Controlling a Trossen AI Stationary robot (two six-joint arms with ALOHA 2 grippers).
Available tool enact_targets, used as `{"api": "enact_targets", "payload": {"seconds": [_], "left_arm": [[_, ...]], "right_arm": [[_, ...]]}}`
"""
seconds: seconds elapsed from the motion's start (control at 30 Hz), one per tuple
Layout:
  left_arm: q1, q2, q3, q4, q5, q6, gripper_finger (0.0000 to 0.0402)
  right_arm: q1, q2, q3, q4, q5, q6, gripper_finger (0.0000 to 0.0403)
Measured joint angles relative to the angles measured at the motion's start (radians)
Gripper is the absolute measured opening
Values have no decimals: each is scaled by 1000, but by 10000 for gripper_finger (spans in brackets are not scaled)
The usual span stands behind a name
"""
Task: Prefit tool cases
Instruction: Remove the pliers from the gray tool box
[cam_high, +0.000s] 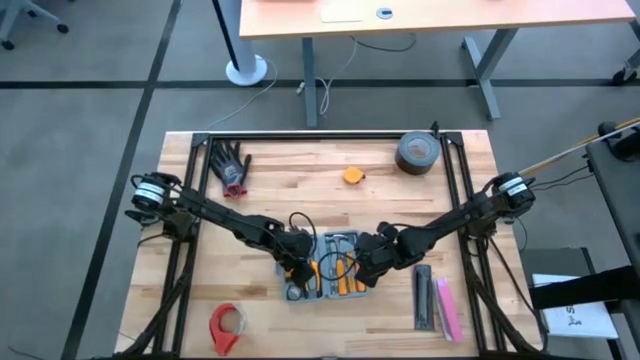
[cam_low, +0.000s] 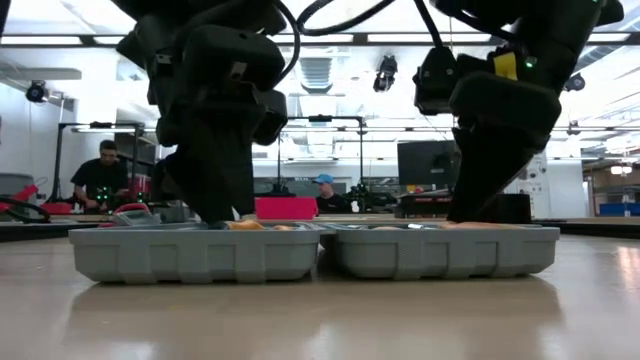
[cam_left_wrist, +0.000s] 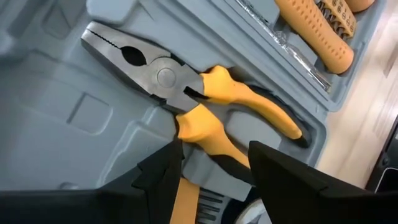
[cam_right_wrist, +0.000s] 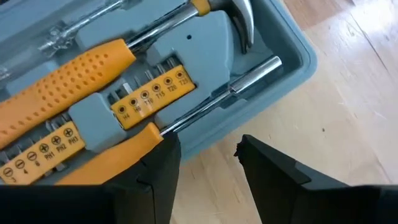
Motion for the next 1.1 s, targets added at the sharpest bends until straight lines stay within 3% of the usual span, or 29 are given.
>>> {"api": "enact_targets", "payload": {"seconds": [0.63,1.1], "left_arm": [[1,0,4,8,1,-7,196],[3,47,3,120,46,-19,193]], "right_arm": [[3,-4,-21,51,-58,7,146],[3,4,-24,118,-64,7,129]]}}
